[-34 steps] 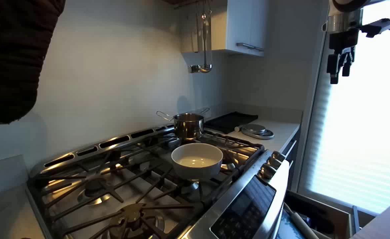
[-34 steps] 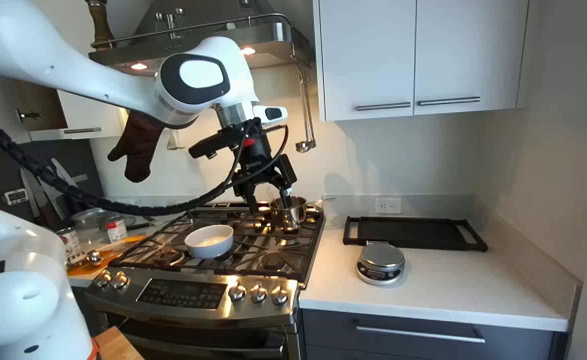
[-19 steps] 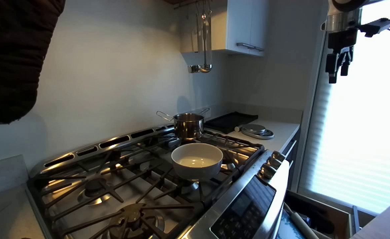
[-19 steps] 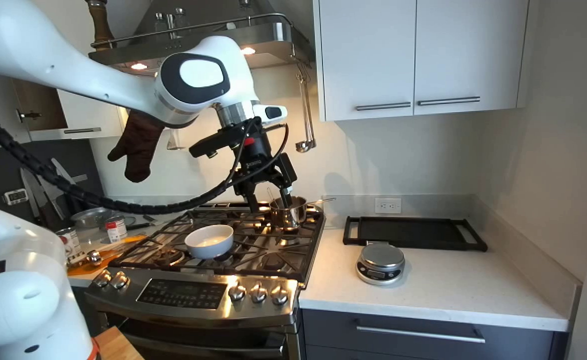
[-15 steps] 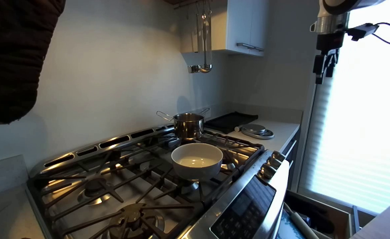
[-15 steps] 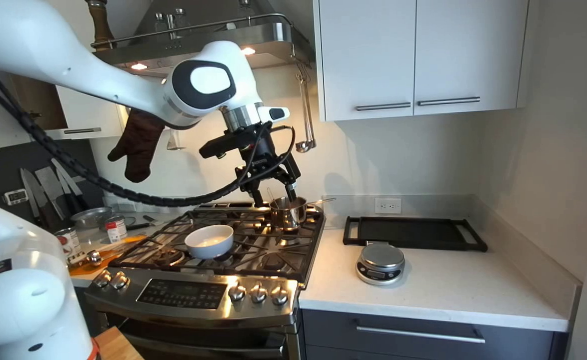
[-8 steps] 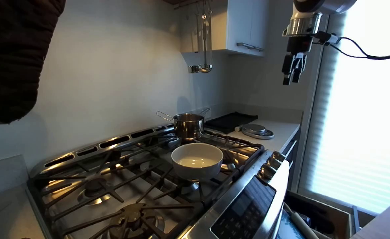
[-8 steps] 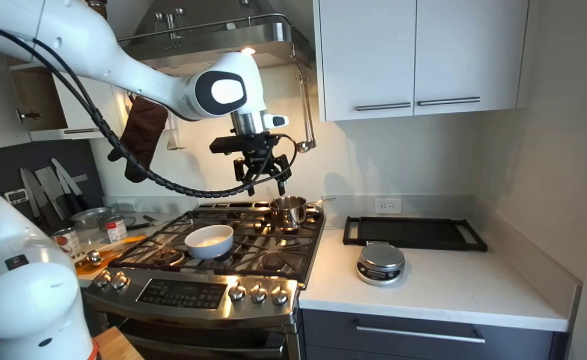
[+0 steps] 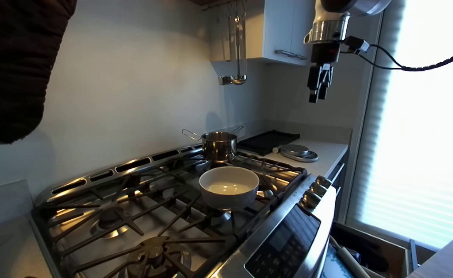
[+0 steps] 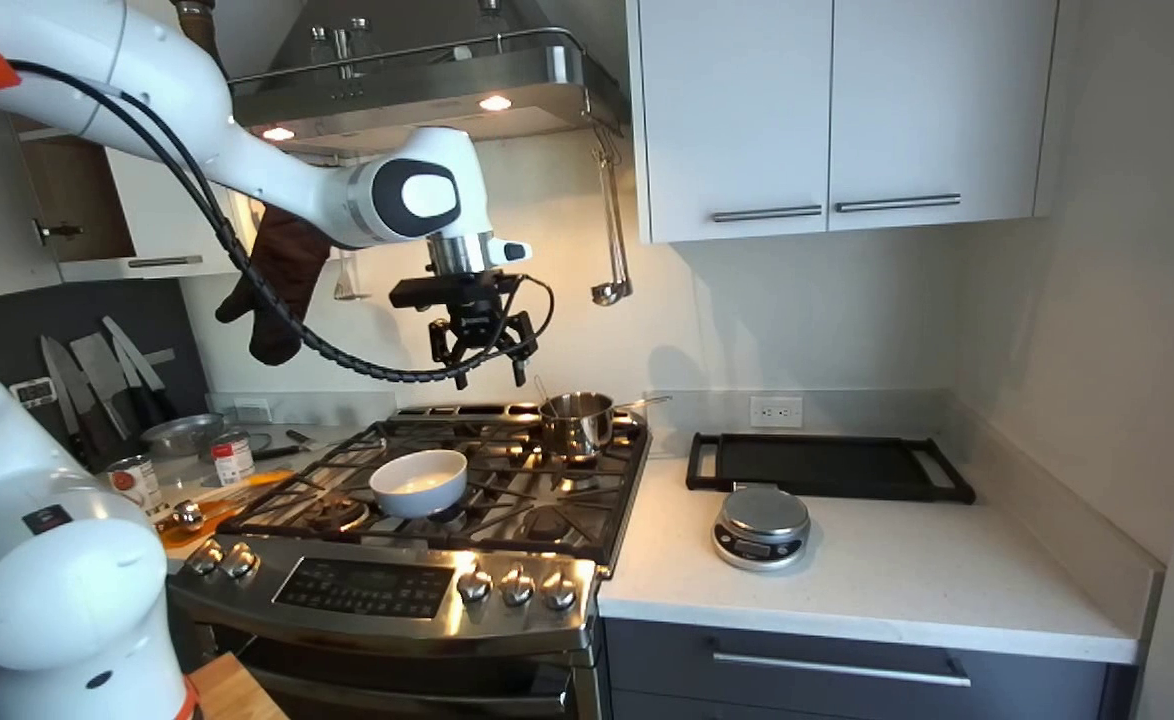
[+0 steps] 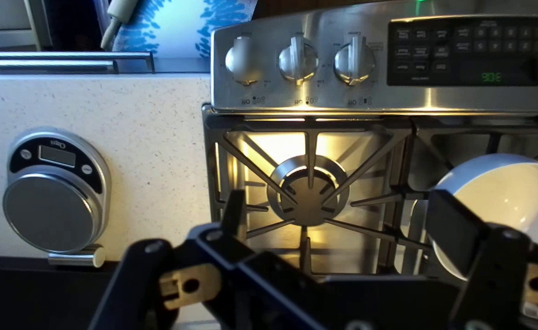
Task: Pick up the gray bowl and put it on the scale
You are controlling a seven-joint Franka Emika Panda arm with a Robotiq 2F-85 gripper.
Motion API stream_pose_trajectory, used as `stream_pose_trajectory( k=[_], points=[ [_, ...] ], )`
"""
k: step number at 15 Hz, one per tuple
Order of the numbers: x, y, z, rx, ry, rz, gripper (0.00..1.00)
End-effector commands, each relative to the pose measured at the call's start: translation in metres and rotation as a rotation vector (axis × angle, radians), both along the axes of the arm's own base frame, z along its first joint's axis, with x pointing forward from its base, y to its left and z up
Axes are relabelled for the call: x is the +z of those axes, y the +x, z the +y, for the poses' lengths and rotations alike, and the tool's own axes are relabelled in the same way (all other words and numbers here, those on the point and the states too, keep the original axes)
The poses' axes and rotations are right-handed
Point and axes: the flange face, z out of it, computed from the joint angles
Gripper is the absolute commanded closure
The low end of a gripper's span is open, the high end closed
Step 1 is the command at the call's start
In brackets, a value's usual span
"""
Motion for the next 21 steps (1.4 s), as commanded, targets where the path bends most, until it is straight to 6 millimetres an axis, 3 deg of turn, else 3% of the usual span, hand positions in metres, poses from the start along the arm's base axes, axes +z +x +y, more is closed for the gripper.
stream_pose_trajectory(
  k=[1, 9, 13, 16, 21],
  points=[
    [0.0, 0.0, 0.007, 0.012, -0.003, 0.001, 0.0],
    [0.001, 0.002, 0.014, 0.027, 0.005, 0.004, 0.0],
    [0.007, 0.011, 0.069, 0.128, -0.025, -0.003, 0.0],
    [0.0, 0.016, 0.109, 0.192, -0.009, 0.015, 0.0],
    [-0.035, 0.024, 0.155, 0.232, 0.036, 0.012, 0.0]
  ],
)
